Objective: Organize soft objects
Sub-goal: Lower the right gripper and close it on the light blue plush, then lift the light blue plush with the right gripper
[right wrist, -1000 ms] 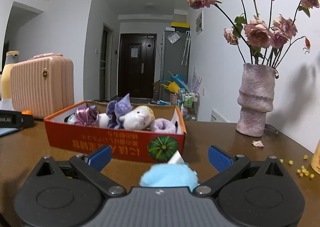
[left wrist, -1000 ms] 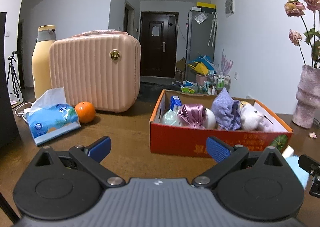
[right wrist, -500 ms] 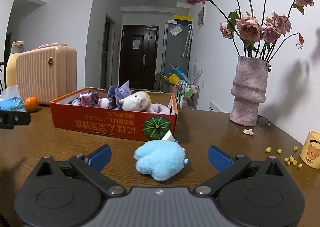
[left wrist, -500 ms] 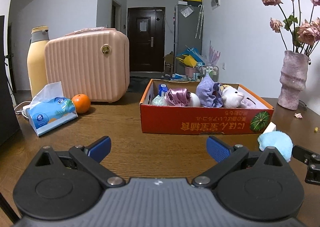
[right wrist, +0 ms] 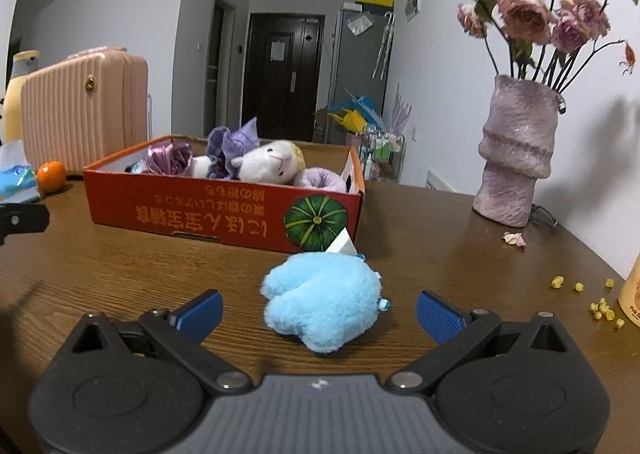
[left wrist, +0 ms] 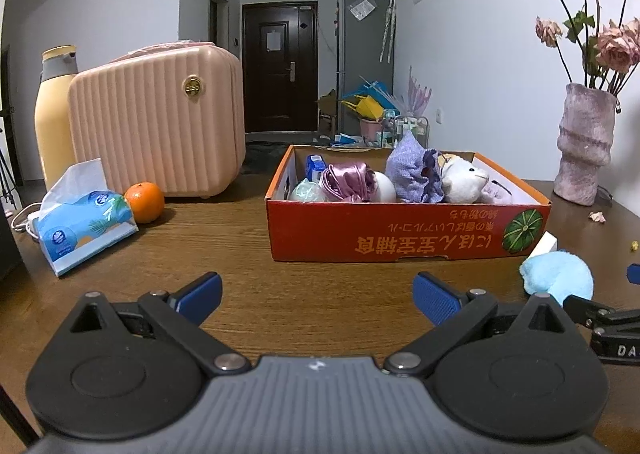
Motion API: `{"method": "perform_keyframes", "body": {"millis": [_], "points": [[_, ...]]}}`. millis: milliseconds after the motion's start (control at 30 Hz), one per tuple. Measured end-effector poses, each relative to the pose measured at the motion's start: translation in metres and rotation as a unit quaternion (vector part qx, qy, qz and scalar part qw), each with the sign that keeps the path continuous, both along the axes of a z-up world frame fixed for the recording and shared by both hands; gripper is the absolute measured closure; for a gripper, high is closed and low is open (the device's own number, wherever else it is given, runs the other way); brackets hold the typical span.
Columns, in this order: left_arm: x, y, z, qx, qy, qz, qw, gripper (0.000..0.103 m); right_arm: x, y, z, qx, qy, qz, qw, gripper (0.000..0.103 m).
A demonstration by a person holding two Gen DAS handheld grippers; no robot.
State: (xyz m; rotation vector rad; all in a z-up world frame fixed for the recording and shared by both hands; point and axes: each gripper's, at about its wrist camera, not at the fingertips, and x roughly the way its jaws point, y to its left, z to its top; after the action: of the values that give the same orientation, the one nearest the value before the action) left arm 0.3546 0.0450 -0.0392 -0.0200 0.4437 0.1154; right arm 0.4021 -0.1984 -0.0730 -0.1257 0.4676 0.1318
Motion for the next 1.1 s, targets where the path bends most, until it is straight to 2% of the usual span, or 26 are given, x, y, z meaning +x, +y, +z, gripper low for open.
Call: {"method": "perform_keyframes", "body": {"millis": [333, 600, 700, 800, 1100], "points": [[0.027, 0.004, -0.007, 0.014, 0.013, -0.009, 0.9998, 0.000, 0.046, -0.002, -0.010, 0.007, 0.043, -0.019, 0.999, 0.000], [0.045, 0.010, -0.012, 0.009, 0.029, -0.025, 0.9992, 0.000, 0.065, 0.001, -0.015, 0.018, 0.073, -0.008, 0.997, 0.002], [0.049, 0.010, -0.014, 0.008, 0.035, -0.031, 0.9989, 0.000, 0.070, 0.002, -0.017, 0.021, 0.084, -0.005, 0.996, 0.009], [0.050, 0.009, -0.015, 0.008, 0.038, -0.036, 0.9986, 0.000, 0.071, 0.001, -0.018, 0.026, 0.090, -0.004, 0.996, 0.022], [0.050, 0.009, -0.017, 0.007, 0.041, -0.034, 0.9985, 0.000, 0.064, 0.000, -0.014, 0.030, 0.070, -0.001, 0.997, 0.027]]}}
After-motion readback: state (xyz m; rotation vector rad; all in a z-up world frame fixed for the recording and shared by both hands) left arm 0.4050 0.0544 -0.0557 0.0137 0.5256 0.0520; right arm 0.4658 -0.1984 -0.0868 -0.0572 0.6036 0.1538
